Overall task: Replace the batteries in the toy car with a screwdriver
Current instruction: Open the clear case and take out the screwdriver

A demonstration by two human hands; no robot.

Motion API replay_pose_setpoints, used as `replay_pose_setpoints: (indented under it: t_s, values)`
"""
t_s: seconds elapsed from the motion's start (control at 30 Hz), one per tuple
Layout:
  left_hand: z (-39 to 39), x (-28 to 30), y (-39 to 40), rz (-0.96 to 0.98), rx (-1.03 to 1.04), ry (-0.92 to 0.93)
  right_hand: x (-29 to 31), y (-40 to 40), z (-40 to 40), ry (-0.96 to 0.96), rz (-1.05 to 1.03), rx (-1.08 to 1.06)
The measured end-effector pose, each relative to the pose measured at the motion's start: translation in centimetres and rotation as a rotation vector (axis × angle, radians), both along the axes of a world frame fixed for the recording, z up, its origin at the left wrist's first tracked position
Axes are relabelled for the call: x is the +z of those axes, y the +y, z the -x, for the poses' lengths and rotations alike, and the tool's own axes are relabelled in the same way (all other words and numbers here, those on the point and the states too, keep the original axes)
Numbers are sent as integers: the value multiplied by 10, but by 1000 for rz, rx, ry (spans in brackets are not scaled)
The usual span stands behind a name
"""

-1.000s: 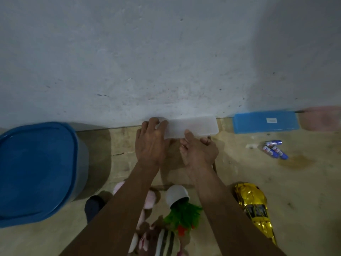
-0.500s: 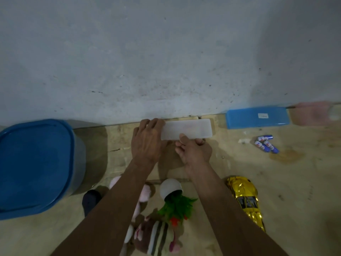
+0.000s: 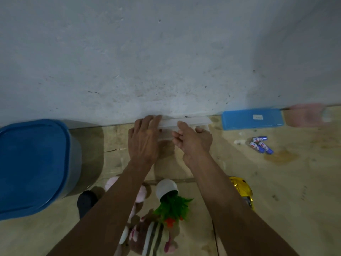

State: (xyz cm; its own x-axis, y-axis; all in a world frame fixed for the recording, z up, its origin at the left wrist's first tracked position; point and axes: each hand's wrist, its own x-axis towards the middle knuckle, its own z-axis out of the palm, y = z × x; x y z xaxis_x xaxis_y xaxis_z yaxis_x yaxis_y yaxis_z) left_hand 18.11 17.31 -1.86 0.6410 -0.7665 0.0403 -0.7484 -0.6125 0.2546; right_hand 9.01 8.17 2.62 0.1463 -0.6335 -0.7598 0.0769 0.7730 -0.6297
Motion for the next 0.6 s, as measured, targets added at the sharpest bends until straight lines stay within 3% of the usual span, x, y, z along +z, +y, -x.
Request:
replay_pose_setpoints:
  t_s: [0.17,0.27,0.37,0.43,0.6]
  values:
    - [12,0,17,176,151,135,2,-4,4,32,145,-4]
    - [12,-2,26,192,96,167,-2,-12,6,93,322,121]
    - [10,-7,29,153,23,63,-16,-21,15,285,762,420]
    - [8,-11,30,163,-15,49,-23,-27,23,301,1058,672]
    - [5,-21,40,178,-77,62,-34,-32,24,384,1369,1184]
